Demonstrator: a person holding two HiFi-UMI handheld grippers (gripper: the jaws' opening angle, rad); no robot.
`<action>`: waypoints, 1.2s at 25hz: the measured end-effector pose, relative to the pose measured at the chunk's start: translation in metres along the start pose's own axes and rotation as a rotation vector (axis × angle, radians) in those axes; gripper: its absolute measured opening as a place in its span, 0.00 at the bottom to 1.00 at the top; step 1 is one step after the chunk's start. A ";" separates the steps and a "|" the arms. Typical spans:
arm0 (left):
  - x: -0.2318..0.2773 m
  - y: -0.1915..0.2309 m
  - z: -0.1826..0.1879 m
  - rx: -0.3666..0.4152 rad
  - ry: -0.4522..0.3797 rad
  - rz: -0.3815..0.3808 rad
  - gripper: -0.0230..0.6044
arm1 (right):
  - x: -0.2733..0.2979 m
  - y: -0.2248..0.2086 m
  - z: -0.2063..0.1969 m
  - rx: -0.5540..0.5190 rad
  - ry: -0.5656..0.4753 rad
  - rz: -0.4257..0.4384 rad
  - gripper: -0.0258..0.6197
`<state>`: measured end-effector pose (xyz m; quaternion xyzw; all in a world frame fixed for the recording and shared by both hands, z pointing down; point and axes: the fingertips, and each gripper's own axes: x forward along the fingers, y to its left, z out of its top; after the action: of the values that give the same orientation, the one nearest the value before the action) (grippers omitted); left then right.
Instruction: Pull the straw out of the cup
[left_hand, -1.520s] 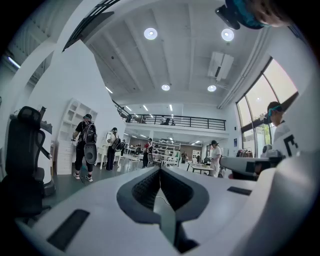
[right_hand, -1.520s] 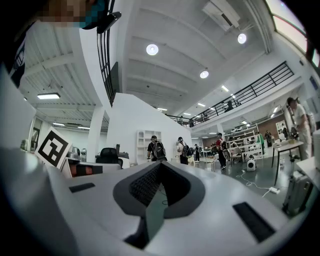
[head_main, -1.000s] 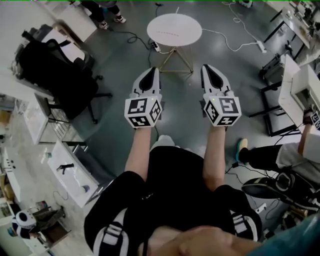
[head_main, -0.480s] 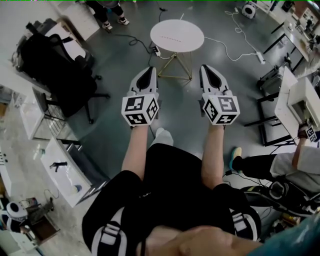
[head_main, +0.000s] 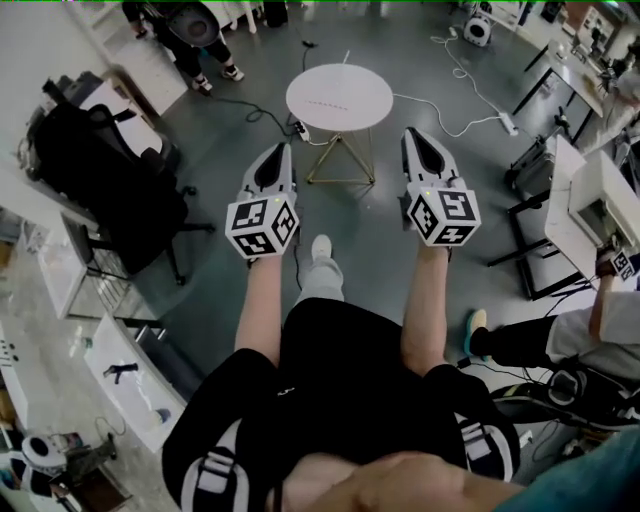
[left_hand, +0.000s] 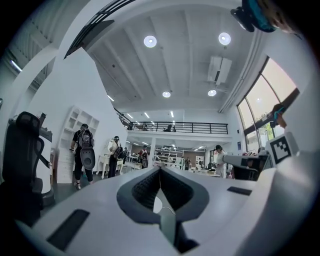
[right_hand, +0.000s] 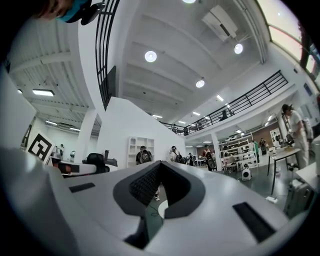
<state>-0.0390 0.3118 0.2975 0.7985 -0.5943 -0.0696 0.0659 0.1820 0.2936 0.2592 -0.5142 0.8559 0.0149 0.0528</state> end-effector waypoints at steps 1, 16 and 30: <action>0.008 0.001 -0.002 -0.005 0.003 -0.006 0.05 | 0.003 -0.010 0.003 0.002 -0.006 -0.016 0.06; 0.171 0.045 -0.049 -0.030 0.121 -0.078 0.05 | 0.118 -0.077 -0.047 0.057 -0.003 -0.071 0.06; 0.308 0.139 -0.078 -0.038 0.205 -0.050 0.05 | 0.298 -0.094 -0.114 0.141 0.000 -0.010 0.06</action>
<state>-0.0676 -0.0215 0.3900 0.8147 -0.5628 -0.0004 0.1396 0.1170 -0.0217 0.3435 -0.5134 0.8523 -0.0454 0.0891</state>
